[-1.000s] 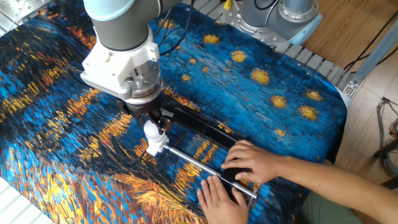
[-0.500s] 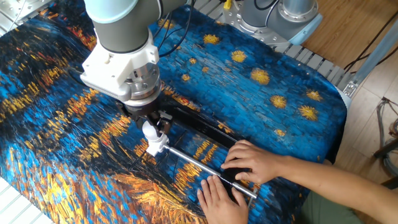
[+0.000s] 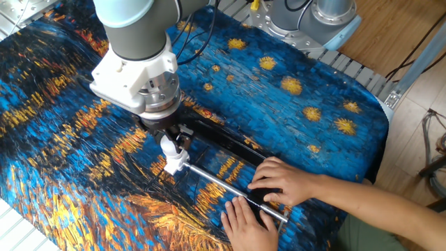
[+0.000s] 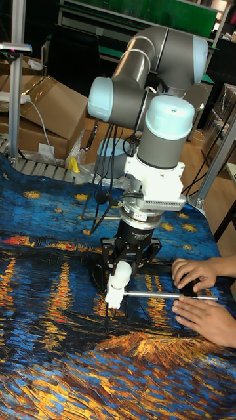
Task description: Take out the light bulb by rotating it
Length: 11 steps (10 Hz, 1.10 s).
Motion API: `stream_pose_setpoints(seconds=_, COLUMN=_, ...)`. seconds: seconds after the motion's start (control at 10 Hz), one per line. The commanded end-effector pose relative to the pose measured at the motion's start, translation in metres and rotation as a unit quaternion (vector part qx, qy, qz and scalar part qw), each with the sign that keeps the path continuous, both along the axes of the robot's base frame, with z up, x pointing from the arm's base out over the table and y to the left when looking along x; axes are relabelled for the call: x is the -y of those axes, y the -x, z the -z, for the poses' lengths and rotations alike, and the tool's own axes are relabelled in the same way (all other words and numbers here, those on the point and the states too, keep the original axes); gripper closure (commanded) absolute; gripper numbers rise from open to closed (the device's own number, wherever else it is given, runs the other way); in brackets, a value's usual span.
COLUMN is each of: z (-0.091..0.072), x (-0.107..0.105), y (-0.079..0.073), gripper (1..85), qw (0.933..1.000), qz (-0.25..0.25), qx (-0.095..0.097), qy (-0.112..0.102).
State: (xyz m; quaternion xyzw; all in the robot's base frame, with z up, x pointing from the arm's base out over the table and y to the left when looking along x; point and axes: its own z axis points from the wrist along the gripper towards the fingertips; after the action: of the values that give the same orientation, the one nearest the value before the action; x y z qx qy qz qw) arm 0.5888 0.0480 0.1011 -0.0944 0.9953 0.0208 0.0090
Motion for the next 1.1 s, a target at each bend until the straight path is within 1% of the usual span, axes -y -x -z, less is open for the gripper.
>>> stream_pose_setpoints(seconds=0.0, z=-0.0005, x=0.0, y=0.0018, gripper=43.0, qw=1.0, qz=0.008, qx=-0.003, qy=-0.004)
stream_pose_setpoints(seconds=0.2, z=-0.0002, x=0.0009, y=0.0042, gripper=44.3, qw=0.9999, qz=0.007, qx=-0.008, qy=-0.003)
stream_pose_setpoints(seconds=0.3, z=0.0003, x=0.0022, y=0.0038, gripper=42.3, qw=1.0, qz=0.003, qx=-0.007, qy=0.0)
stream_pose_setpoints(seconds=0.4, z=0.001, x=0.0063, y=0.0013, gripper=41.7, qw=1.0, qz=-0.002, qx=-0.002, qy=0.008)
stream_pose_setpoints(seconds=0.5, z=0.0014, x=0.0052, y=0.0008, gripper=41.3, qw=1.0, qz=0.001, qx=-0.001, qy=0.007)
stream_pose_setpoints(seconds=0.6, z=0.0016, x=0.0019, y=0.0014, gripper=40.7, qw=1.0, qz=0.004, qx=-0.003, qy=0.0)
stream_pose_setpoints(seconds=0.8, z=0.0026, x=0.0015, y=-0.0002, gripper=38.7, qw=1.0, qz=-0.002, qx=0.001, qy=-0.002)
stream_pose_setpoints(seconds=1.0, z=0.0034, x=-0.0008, y=-0.0012, gripper=33.3, qw=0.9999, qz=-0.007, qx=0.005, qy=-0.009)
